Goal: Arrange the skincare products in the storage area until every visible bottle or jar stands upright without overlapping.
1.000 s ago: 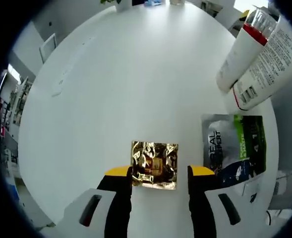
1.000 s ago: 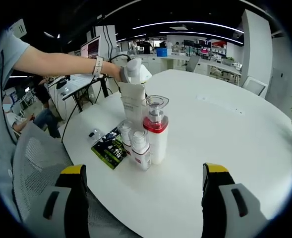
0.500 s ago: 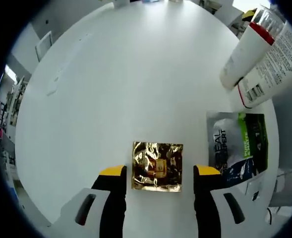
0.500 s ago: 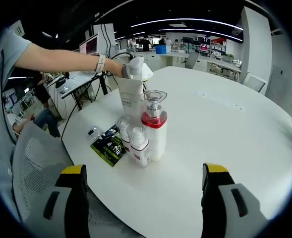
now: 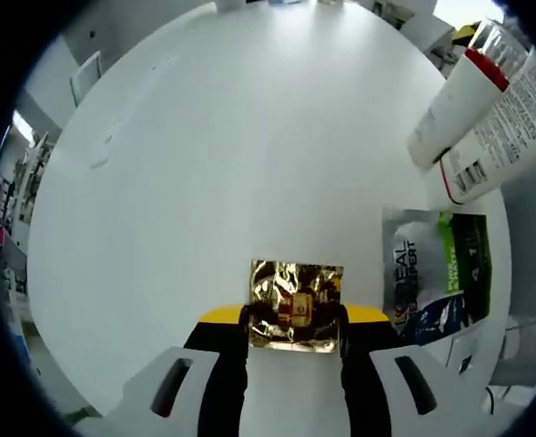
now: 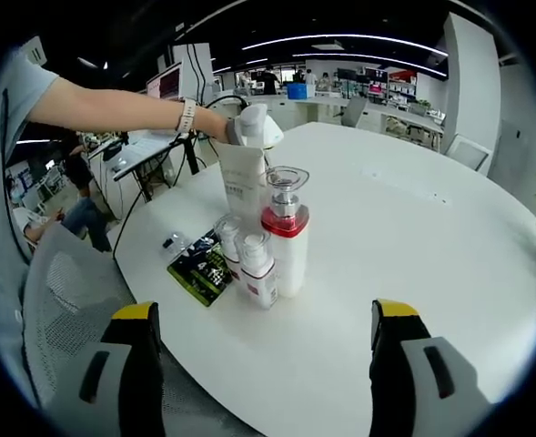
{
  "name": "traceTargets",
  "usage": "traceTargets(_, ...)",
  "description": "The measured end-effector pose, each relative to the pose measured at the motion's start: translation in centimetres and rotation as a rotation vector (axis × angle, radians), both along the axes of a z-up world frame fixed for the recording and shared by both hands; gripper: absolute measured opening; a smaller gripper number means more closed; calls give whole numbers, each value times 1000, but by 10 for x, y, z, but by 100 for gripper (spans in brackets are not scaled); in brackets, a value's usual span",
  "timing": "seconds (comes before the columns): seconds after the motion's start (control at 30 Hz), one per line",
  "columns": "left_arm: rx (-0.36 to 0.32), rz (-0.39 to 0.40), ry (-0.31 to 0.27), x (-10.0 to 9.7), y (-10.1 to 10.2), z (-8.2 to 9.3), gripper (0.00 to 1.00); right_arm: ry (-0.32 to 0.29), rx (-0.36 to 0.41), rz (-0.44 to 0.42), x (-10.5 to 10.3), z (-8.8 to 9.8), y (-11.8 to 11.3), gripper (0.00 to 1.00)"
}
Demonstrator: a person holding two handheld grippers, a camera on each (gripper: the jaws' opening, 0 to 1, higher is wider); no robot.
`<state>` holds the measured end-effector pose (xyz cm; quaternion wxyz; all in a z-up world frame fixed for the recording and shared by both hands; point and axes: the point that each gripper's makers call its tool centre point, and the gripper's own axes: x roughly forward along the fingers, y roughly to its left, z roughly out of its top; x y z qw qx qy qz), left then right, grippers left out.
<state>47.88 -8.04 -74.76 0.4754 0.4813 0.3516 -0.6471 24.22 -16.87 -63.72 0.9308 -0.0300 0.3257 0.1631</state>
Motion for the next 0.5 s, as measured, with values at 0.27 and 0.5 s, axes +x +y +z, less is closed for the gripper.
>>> traceTargets(0.27, 23, -2, 1, -1, 9, -1, 36, -10, -4, 13, 1, 4, 4, 96)
traceTargets(0.5, 47, 11, 11, -2, 22, -1, 36, -11, -7, 20, 0, 6, 10, 96)
